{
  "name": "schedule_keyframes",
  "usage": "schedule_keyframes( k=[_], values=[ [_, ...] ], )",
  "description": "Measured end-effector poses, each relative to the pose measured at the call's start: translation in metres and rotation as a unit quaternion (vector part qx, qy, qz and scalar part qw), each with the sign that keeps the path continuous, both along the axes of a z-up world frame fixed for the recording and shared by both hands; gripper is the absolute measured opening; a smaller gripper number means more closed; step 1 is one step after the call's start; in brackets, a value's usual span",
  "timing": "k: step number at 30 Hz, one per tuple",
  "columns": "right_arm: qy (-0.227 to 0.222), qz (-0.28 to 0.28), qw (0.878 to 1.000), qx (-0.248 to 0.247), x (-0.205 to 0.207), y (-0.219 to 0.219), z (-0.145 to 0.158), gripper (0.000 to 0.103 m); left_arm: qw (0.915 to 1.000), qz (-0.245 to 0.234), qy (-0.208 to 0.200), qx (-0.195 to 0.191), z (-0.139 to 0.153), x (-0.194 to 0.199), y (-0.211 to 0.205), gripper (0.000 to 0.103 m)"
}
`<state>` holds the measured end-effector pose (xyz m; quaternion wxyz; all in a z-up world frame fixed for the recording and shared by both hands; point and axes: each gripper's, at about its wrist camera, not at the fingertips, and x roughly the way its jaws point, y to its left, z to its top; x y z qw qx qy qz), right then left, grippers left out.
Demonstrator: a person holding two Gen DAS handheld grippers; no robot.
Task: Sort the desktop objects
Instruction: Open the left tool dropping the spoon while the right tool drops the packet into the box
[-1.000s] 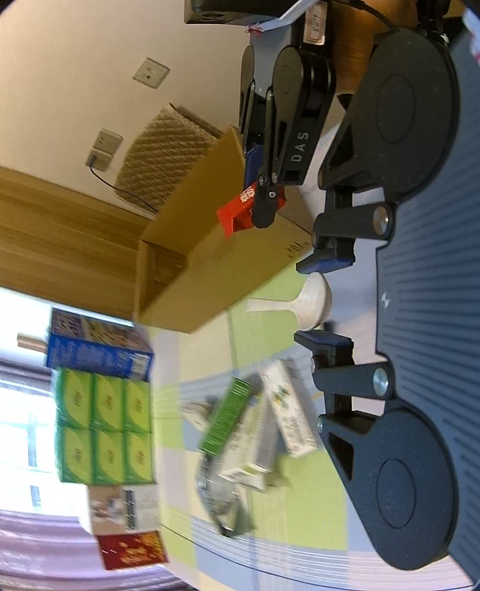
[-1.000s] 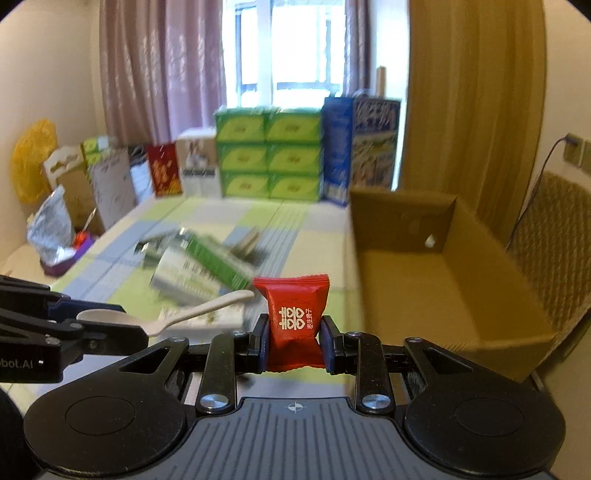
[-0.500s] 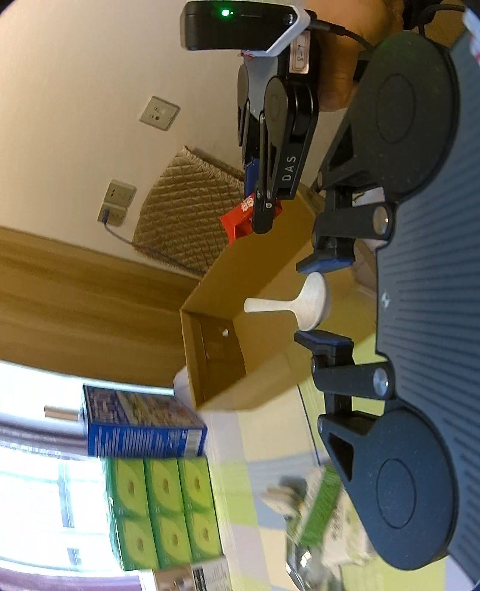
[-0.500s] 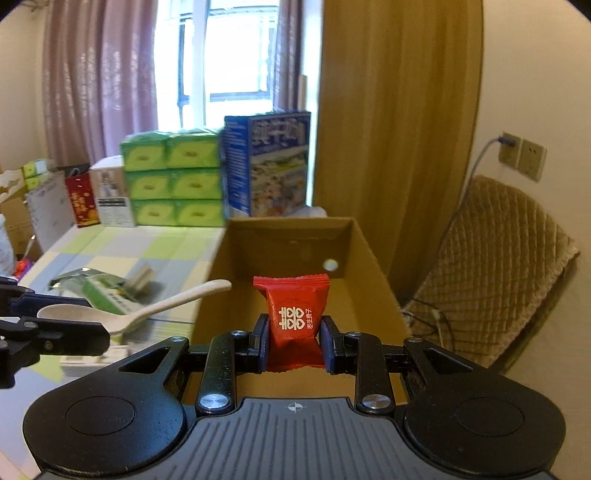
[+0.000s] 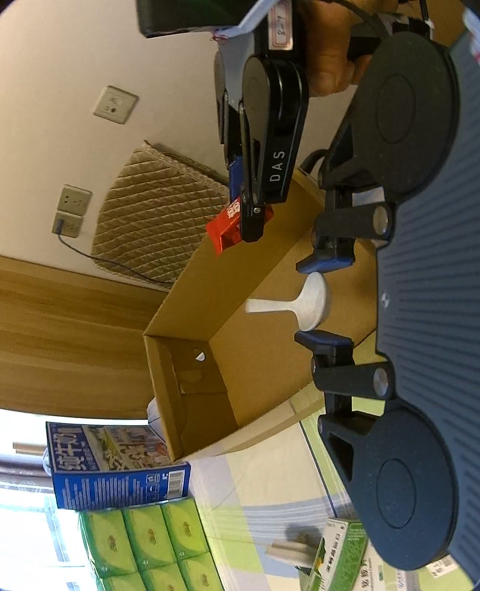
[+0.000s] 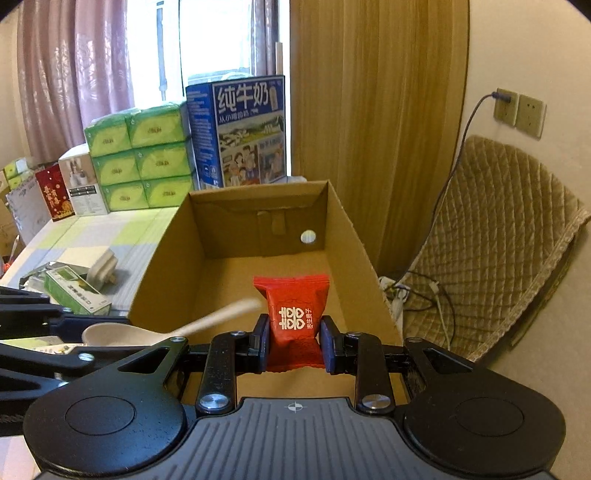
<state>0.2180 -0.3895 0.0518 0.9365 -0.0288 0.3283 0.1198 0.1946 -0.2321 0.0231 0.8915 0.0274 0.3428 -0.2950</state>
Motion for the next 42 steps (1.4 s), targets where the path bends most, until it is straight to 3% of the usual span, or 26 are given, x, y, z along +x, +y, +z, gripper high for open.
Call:
schedule_keyframes(
  k=[1, 3, 15, 17, 21, 30, 42],
  values=[
    [0.003, 0.000, 1.000, 0.000, 0.001, 0.000, -0.002, 0.025, 1.0000, -0.002, -0.003, 0.007, -0.003, 0.002, -0.003, 0.028],
    [0.007, -0.001, 1.000, 0.002, 0.003, -0.002, -0.006, 0.025, 0.9998, -0.003, -0.006, 0.016, -0.007, 0.004, -0.005, 0.040],
    [0.018, 0.004, 1.000, 0.024, 0.005, 0.001, -0.014, 0.025, 0.9988, 0.036, -0.032, -0.002, 0.010, -0.017, 0.027, 0.045],
    [0.018, 0.003, 0.999, 0.035, 0.004, 0.000, -0.012, 0.032, 0.9985, 0.037, -0.042, 0.000, 0.013, -0.024, 0.032, 0.051],
    [0.004, -0.006, 0.999, 0.039, -0.004, -0.003, -0.005, 0.041, 0.9977, 0.041, -0.053, 0.008, 0.017, -0.040, 0.041, 0.052],
    [-0.017, -0.004, 0.998, 0.065, -0.050, 0.005, 0.019, 0.048, 0.9956, 0.083, -0.042, 0.005, 0.019, -0.074, 0.089, 0.057],
    [-0.027, 0.079, 0.993, 0.083, -0.124, 0.076, 0.040, 0.062, 0.9817, 0.187, -0.023, 0.026, 0.015, -0.135, 0.194, 0.069]
  ],
)
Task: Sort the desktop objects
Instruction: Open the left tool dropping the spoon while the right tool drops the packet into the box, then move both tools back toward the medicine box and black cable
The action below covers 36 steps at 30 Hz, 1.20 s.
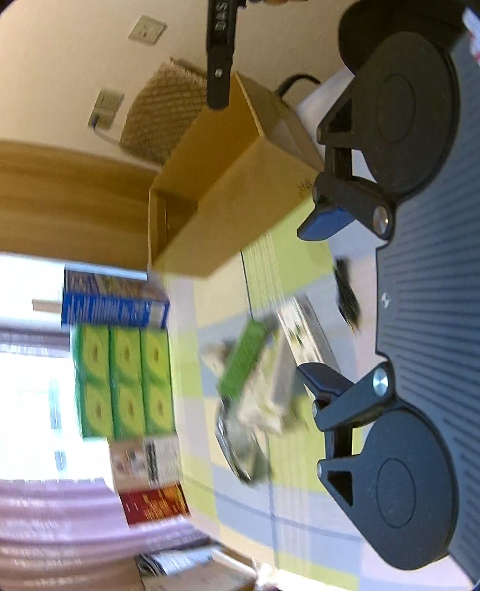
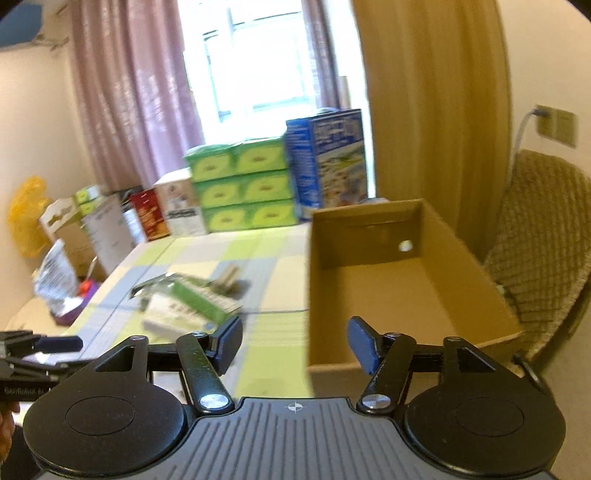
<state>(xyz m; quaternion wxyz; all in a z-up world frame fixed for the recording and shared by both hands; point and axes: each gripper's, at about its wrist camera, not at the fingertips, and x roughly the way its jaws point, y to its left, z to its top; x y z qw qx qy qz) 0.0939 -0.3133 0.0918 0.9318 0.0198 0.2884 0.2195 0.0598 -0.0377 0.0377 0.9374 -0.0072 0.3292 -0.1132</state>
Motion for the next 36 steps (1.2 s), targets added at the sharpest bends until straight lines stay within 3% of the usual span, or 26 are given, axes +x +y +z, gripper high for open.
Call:
schedule_keyframes(
  k=[6, 13, 20, 24, 31, 36],
  values=[
    [0.017, 0.042, 0.999, -0.021, -0.016, 0.033, -0.013, 0.067, 0.9992, 0.038, 0.010, 0.004, -0.002, -0.023, 0.040, 0.073],
    [0.032, 0.083, 0.994, -0.057, -0.023, 0.056, -0.027, 0.071, 0.9993, 0.036, 0.009, 0.006, -0.004, -0.033, 0.055, 0.086],
    [0.031, 0.133, 0.985, -0.109, -0.019, 0.075, -0.040, 0.074, 0.9996, -0.022, 0.016, 0.011, -0.006, -0.021, 0.056, 0.096],
    [0.026, 0.177, 0.973, -0.149, -0.014, 0.087, -0.052, 0.074, 0.9975, -0.062, 0.031, 0.013, -0.014, -0.010, 0.054, 0.097],
    [0.029, 0.231, 0.951, -0.203, 0.001, 0.107, -0.079, 0.074, 0.9889, -0.119, 0.043, 0.077, -0.033, 0.015, 0.048, 0.097],
    [0.046, 0.241, 0.946, -0.212, 0.020, 0.118, -0.097, 0.074, 0.9814, -0.150, 0.056, 0.106, -0.052, 0.041, 0.048, 0.096]
  ],
)
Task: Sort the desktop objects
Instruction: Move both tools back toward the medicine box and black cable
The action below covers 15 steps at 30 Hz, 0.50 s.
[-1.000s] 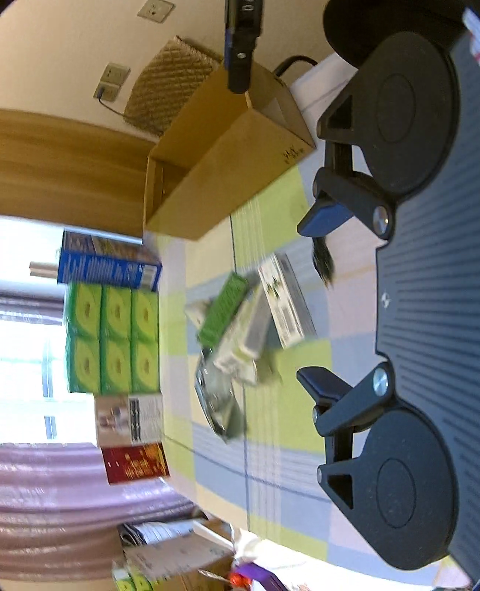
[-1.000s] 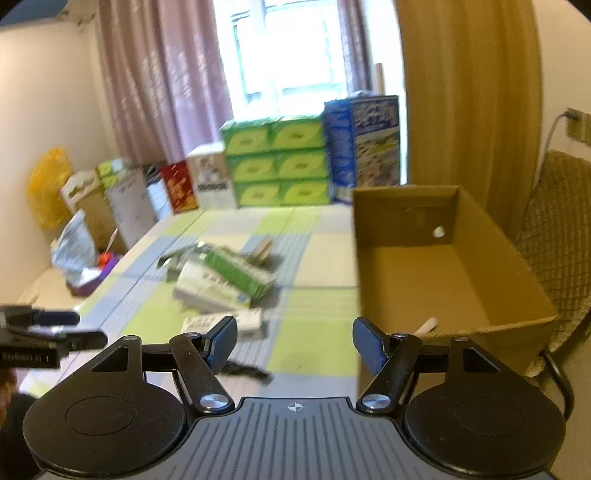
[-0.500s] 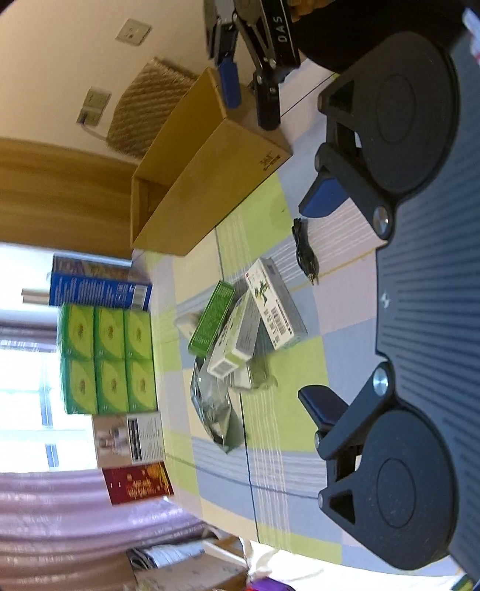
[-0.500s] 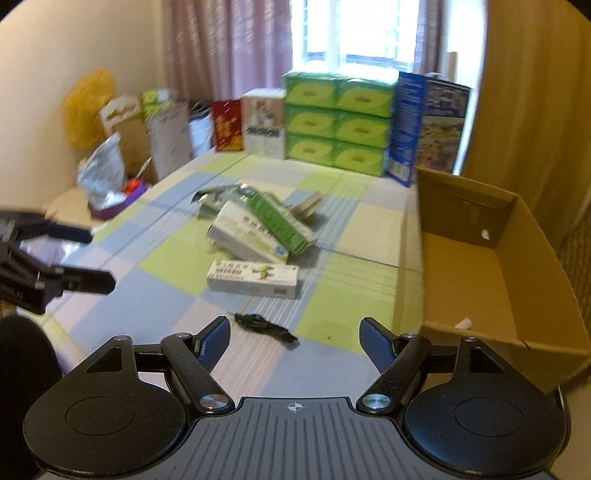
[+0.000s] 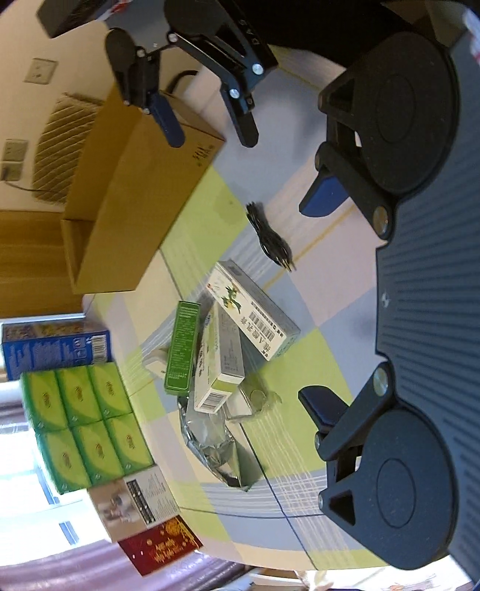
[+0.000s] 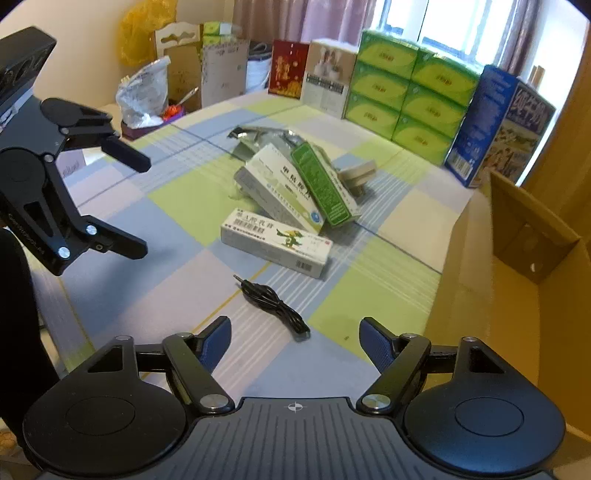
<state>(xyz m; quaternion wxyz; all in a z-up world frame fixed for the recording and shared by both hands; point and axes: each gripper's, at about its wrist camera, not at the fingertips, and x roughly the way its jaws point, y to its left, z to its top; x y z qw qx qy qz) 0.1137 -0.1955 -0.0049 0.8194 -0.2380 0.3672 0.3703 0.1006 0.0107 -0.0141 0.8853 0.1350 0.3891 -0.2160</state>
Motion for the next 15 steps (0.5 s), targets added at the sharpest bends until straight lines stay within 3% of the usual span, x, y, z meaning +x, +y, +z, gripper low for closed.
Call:
schedule_keyframes(
  k=[6, 15],
  values=[
    [0.006, 0.030, 0.999, -0.028, 0.020, 0.017, -0.022, 0.070, 0.9993, -0.034, 0.004, 0.011, -0.020, 0.029, 0.001, 0.095],
    [0.029, 0.078, 0.994, -0.067, 0.044, 0.040, -0.056, 0.044, 0.9981, -0.058, 0.019, 0.013, -0.048, 0.071, 0.004, 0.090]
  ],
)
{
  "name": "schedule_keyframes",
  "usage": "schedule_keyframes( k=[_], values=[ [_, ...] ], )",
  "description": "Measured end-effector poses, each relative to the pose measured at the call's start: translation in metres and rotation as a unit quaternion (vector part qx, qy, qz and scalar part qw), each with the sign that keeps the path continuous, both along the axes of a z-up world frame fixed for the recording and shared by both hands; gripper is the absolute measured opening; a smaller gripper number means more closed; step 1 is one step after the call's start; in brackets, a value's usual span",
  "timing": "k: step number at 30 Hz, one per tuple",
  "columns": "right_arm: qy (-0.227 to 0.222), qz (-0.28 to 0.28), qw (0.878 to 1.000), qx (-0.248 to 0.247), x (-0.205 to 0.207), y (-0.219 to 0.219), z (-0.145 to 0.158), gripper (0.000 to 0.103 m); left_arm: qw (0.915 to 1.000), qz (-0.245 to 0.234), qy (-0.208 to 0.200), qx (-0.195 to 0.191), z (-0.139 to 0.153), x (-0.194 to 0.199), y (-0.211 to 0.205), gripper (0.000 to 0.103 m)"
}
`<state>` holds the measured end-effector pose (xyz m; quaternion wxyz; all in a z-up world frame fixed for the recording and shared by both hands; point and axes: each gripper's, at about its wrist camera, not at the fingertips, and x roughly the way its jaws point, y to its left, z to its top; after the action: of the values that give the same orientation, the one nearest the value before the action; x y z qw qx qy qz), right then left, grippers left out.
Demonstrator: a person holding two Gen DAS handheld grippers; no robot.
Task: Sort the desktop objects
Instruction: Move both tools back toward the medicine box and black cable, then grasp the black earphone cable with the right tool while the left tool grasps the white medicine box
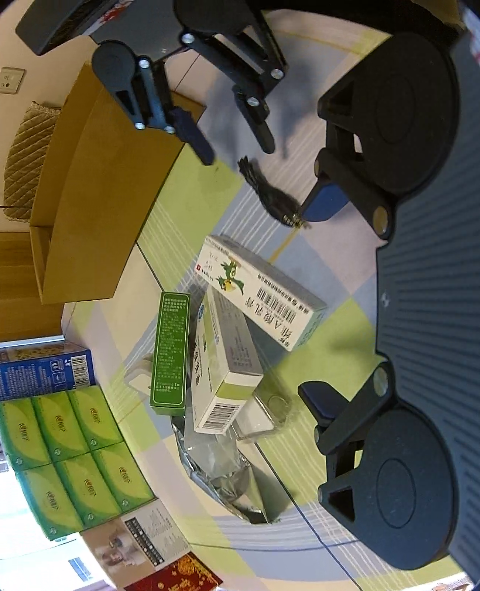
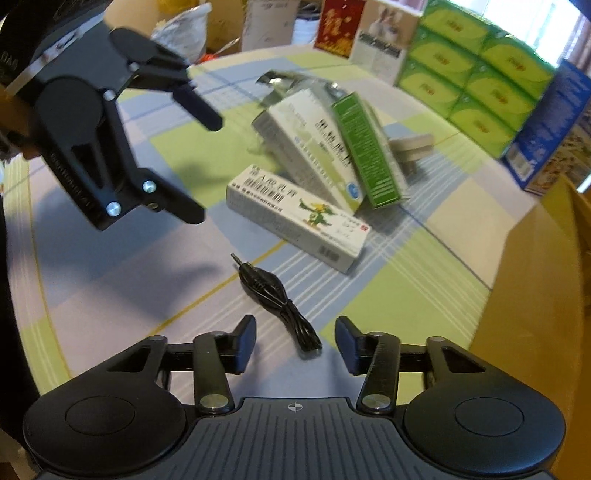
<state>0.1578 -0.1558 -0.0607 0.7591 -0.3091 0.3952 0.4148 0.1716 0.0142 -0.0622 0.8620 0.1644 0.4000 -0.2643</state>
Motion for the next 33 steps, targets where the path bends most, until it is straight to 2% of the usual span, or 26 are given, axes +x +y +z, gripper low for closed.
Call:
schedule_keyframes(
  k=[9, 12, 14, 18, 20, 21, 22, 26, 30, 33],
  values=[
    [0.015, 0.011, 1.000, -0.014, 0.016, 0.012, -0.021, 0.039, 0.9990, -0.044, 0.000, 0.006, -0.027, 0.025, -0.009, 0.087],
    [0.020, 0.013, 1.000, -0.013, 0.019, 0.014, -0.020, 0.036, 0.9982, -0.059, -0.006, 0.011, -0.033, 0.030, -0.011, 0.083],
    [0.026, 0.012, 1.000, -0.011, 0.021, 0.016, -0.020, 0.028, 0.9977, -0.067, -0.002, 0.011, -0.035, 0.034, -0.012, 0.078],
    [0.020, 0.013, 1.000, -0.016, 0.017, 0.019, -0.019, 0.017, 0.9978, -0.064, 0.012, 0.010, -0.040, 0.035, -0.014, 0.061],
    [0.020, 0.007, 1.000, -0.017, 0.014, 0.018, -0.020, 0.013, 0.9981, -0.056, 0.023, 0.013, -0.040, 0.032, -0.016, 0.044],
    [0.023, -0.001, 1.000, -0.016, 0.013, 0.016, -0.019, 0.013, 0.9984, -0.048, 0.027, 0.013, -0.039, 0.028, -0.016, 0.040],
    [0.027, -0.014, 0.999, -0.014, 0.010, 0.014, -0.019, 0.012, 0.9986, -0.041, 0.032, 0.011, -0.038, 0.025, -0.016, 0.037],
    [0.059, -0.096, 0.994, 0.010, 0.003, -0.002, -0.015, 0.010, 0.9981, -0.002, 0.061, 0.001, -0.033, 0.007, -0.022, 0.033],
    [0.097, -0.199, 0.974, 0.050, -0.004, -0.028, -0.009, 0.009, 0.9953, 0.045, 0.085, -0.012, -0.028, -0.016, -0.029, 0.033],
    [0.092, -0.242, 0.963, 0.069, -0.015, -0.043, -0.005, 0.009, 0.9933, 0.068, 0.092, -0.020, -0.025, -0.037, -0.036, 0.033]
  ],
)
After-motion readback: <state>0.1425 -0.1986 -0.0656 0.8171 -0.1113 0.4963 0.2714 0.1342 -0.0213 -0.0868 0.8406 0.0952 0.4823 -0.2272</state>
